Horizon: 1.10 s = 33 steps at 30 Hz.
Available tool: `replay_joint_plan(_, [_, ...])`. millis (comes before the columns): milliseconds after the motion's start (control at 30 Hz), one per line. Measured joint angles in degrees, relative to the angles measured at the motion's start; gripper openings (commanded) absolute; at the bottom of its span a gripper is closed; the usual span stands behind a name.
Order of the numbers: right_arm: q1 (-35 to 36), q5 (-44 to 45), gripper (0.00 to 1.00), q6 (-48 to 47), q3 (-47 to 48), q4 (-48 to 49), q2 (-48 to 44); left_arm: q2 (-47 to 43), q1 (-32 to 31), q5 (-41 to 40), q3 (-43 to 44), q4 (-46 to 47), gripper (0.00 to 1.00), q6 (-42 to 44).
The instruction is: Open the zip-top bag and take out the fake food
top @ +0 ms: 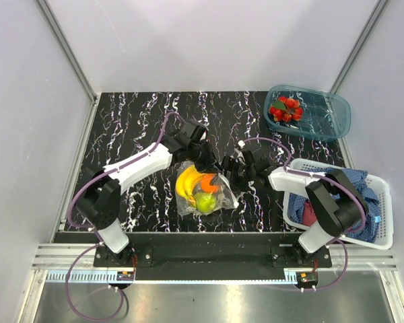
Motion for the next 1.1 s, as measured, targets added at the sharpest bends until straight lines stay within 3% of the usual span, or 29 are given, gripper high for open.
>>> replay_joint_plan(333, [-0.7,-2.0,1.0,2.3,-1.2,10.4,5.7,1.6,1.1,-2.0,0.0,0.1,0.0,-0.9])
replay_joint_plan(533, [-0.8,-0.1,1.0,4.1,-4.3,17.9,5.4,1.4,1.1,-2.1,0.0,1.0,0.0,-1.4])
replay_joint_plan(967, [-0.7,-0.5,0.83,9.3,-5.6,30.1,9.4,1.1,1.0,-4.4,-0.2,2.1,0.0,-2.4])
replay_joint_plan(1067, [-0.7,-0.8,0.84,9.8,-5.6,31.5,9.7,1.1,1.0,-4.5,-0.2,2.2,0.0,-2.4])
replay_joint_plan(1100, [-0.7,-0.8,0.9,9.7,-5.6,31.6,9.8,1.1,1.0,-4.5,-0.2,2.3,0.0,-2.4])
